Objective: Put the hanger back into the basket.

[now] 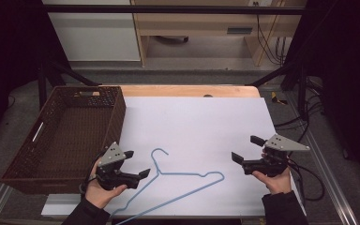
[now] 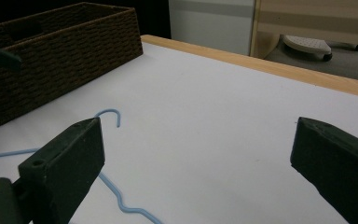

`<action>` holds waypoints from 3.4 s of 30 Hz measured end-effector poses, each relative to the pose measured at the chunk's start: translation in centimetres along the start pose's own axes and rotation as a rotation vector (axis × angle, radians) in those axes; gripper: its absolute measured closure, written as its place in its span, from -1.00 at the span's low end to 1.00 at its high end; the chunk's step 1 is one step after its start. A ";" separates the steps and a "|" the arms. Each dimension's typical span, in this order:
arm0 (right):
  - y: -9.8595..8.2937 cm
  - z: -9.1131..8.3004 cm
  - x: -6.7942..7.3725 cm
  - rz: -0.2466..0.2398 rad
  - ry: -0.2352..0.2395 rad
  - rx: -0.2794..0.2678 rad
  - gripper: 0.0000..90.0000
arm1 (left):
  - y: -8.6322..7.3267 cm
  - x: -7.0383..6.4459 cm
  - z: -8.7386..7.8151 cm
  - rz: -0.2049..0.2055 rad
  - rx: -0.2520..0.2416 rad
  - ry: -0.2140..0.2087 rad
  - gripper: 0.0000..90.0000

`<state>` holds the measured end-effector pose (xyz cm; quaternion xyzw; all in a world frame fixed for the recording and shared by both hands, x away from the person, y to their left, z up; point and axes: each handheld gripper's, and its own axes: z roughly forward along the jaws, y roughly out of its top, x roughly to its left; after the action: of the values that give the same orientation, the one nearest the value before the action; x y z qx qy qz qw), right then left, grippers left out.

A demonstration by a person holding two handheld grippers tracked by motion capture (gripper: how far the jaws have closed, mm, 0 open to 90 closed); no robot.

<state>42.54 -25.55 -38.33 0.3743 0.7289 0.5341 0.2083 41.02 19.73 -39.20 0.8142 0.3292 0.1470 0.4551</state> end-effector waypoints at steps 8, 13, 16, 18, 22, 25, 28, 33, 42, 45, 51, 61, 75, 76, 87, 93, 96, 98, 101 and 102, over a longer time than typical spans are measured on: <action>0.0 0.0 0.1 -0.001 0.004 0.003 -0.93 | -1.4 -0.4 2.0 0.011 0.116 -0.023 -0.62; 0.0 0.2 0.2 -0.005 0.007 0.007 -0.93 | -2.1 -0.5 2.8 0.008 0.173 -0.028 -0.48; -0.1 0.3 0.4 -0.003 0.011 0.016 -0.93 | -2.4 -0.6 3.1 0.014 0.193 -0.024 -0.39; -0.1 0.4 0.4 -0.013 0.011 0.017 -0.93 | -2.6 -0.6 3.4 0.018 0.219 -0.025 -0.36; -0.1 0.5 0.5 -0.013 0.016 0.026 -0.93 | -3.1 -0.6 3.9 0.027 0.252 -0.015 -0.22; -0.2 0.6 0.5 -0.012 0.017 0.024 -0.93 | -3.3 -0.7 4.3 0.038 0.263 -0.006 -0.12; -0.2 0.7 0.5 -0.012 0.018 0.027 -0.93 | -3.6 -0.7 4.6 0.052 0.272 -0.005 -0.01; -0.2 0.8 0.6 -0.010 0.019 0.032 -0.93 | -3.9 -1.0 5.1 0.093 0.299 -0.011 0.07; -0.3 0.9 0.6 -0.015 0.025 0.039 -0.93 | -4.3 -1.2 5.8 0.071 0.344 0.003 0.16; -0.3 1.0 0.7 -0.013 0.021 0.037 -0.93 | -4.3 -1.1 5.9 0.066 0.358 0.017 0.30; -0.3 1.0 0.7 -0.014 0.024 0.041 -0.93 | -4.3 -1.1 6.0 0.058 0.379 0.022 0.44; -0.3 1.2 0.8 -0.015 0.027 0.048 -0.93 | -4.2 -1.3 6.2 0.064 0.415 0.032 0.67; -0.3 1.5 1.0 -0.019 0.034 0.052 -0.93 | -3.8 -1.6 6.5 0.021 0.451 0.058 0.80; -0.2 1.5 1.1 -0.017 0.035 0.054 -0.93 | -3.8 -1.5 6.5 0.018 0.451 0.061 0.81; -0.3 2.0 1.4 -0.027 0.045 0.064 -0.93 | -3.7 -1.5 6.7 -0.003 0.464 0.067 0.92; -0.3 2.3 1.5 -0.031 0.055 0.070 -0.93 | -3.5 -1.6 6.7 -0.006 0.481 0.069 0.93; -0.3 2.4 1.7 -0.030 0.059 0.075 -0.92 | -3.5 -1.7 6.7 0.001 0.479 0.076 0.93; -0.3 2.6 1.9 -0.031 0.064 0.080 -0.92 | -3.5 -1.8 6.7 0.003 0.477 0.077 0.93; -0.3 2.9 2.1 -0.041 0.069 0.085 -0.92 | -3.5 -1.8 6.7 0.011 0.476 0.082 0.93; -0.4 3.0 2.2 -0.038 0.070 0.089 -0.92 | -3.5 -1.9 6.7 0.014 0.469 0.088 0.94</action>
<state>43.17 -22.02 -39.49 0.3503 0.7657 0.5099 0.1758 41.82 15.45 -45.68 0.8926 0.3683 0.1051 0.2378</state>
